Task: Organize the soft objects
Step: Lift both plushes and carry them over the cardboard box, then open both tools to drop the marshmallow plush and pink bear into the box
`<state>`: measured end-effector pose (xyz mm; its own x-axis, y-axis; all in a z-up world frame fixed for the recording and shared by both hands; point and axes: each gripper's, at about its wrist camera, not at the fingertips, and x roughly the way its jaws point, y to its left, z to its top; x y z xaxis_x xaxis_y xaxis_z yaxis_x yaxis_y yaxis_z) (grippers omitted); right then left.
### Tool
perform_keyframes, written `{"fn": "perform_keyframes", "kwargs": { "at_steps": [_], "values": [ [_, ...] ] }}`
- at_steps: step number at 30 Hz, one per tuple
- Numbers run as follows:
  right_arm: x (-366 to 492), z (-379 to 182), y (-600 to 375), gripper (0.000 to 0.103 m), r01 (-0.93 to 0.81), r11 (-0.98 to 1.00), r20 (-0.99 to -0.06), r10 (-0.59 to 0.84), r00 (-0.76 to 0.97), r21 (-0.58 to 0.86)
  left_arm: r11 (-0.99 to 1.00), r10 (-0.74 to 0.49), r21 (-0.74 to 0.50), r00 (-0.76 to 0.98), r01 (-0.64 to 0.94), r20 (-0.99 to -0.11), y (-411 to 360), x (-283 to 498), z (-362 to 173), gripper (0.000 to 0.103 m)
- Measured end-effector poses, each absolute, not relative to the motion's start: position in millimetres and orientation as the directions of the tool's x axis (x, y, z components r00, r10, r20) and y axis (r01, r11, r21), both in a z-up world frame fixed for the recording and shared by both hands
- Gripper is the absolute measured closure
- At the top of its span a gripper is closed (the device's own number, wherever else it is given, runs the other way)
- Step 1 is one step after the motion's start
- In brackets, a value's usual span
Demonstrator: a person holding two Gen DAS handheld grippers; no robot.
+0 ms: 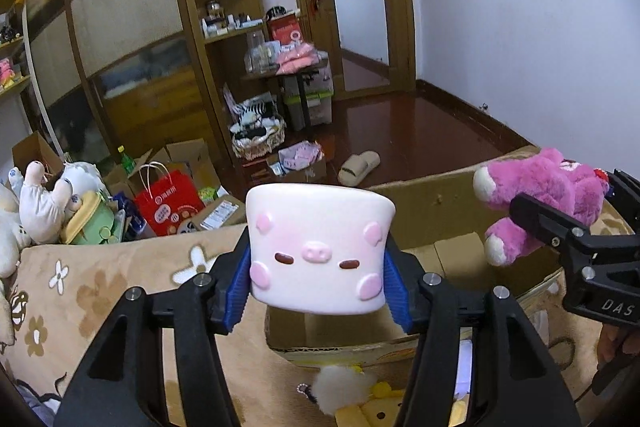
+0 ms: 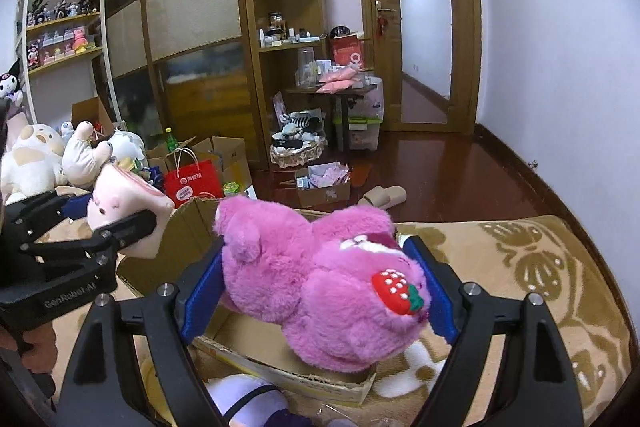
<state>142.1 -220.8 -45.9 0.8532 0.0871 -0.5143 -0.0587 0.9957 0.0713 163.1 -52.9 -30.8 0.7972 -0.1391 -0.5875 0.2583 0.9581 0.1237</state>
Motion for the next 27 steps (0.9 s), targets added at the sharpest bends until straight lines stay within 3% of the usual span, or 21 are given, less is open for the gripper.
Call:
{"fn": "perform_keyframes", "kwargs": {
  "at_steps": [13, 15, 18, 27],
  "values": [
    [146.7, -57.8, -214.9, 0.008, -0.095, 0.992, -0.533, 0.122, 0.837, 0.079, 0.951, -0.155, 0.11, 0.751, 0.29, -0.642, -53.6, 171.3, -45.9, 0.035],
    [146.2, -58.0, -214.7, 0.0, -0.092, 0.992, -0.533, 0.121, 0.838, 0.08, 0.953, -0.162, 0.094, 0.743, 0.289, -0.649, -50.5, 171.6, -46.7, 0.03],
    [143.4, -56.8, -216.7, 0.0, -0.089, 0.993, -0.53, 0.119, 0.839, 0.083, 0.956, -0.158, 0.096, 0.761, 0.279, -0.629, -47.4, 167.4, -42.8, 0.018],
    [128.8, -48.9, -219.3, 0.0, -0.065, 0.993, -0.527, 0.105, 0.843, 0.094, 0.954, -0.152, 0.105, 0.755, 0.281, -0.637, -43.7, 157.1, -36.2, 0.017]
  ]
}}
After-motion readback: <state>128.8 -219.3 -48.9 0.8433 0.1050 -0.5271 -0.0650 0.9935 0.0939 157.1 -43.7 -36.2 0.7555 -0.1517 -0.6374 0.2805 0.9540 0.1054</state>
